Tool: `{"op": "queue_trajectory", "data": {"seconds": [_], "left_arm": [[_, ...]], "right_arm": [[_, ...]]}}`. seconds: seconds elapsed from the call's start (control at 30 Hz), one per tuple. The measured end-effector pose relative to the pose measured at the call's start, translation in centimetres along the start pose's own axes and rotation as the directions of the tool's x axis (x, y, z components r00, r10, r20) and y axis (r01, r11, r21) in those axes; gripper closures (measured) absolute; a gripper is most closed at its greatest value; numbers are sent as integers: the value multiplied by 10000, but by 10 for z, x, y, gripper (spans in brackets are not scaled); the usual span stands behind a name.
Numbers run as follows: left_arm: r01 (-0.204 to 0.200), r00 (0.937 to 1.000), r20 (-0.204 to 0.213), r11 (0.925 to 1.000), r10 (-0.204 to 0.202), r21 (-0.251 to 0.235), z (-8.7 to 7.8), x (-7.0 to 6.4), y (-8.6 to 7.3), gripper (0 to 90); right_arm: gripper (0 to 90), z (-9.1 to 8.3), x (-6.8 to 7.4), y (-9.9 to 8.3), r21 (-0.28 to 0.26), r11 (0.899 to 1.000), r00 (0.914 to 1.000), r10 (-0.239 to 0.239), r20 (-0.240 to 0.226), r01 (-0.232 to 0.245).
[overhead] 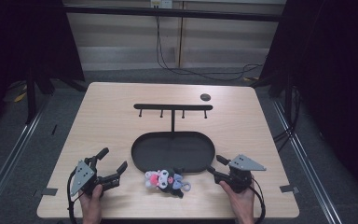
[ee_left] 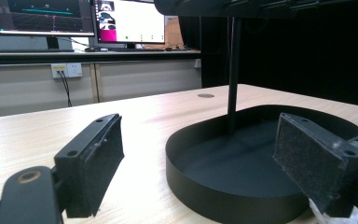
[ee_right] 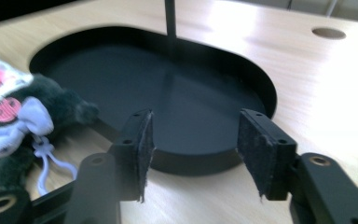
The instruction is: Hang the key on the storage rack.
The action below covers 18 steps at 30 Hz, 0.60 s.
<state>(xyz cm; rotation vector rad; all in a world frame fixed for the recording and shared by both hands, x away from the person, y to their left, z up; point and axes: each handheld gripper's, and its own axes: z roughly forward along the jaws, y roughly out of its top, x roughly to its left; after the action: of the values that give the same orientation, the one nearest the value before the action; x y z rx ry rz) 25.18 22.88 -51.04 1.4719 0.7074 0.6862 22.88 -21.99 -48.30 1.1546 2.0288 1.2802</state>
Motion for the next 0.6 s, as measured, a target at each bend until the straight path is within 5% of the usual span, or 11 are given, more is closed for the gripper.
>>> {"op": "queue_trajectory", "data": {"seconds": [0.17, 0.27, 0.43, 0.6], "left_arm": [[4, 10000, 14, 10000, -4, -2, 0, 0, 0, 154], [3, 10000, 14, 10000, -3, -6, 0, 0, 0, 154], [5, 10000, 15, 10000, -5, -7, 0, 0, 0, 154], [5, 10000, 13, 10000, -5, -6, 0, 0, 0, 154]], "right_arm": [[501, 1, 6, 7, 665, 9975, 9990, -233, -387, 258], [496, 3, 10, 13, 1054, 9935, 9939, -310, -1056, 422], [451, 4, 13, 20, 1310, 9901, 9915, -345, -1255, 510], [446, 10, 13, 30, 2212, 9734, 9832, -185, -1816, 592]]}}
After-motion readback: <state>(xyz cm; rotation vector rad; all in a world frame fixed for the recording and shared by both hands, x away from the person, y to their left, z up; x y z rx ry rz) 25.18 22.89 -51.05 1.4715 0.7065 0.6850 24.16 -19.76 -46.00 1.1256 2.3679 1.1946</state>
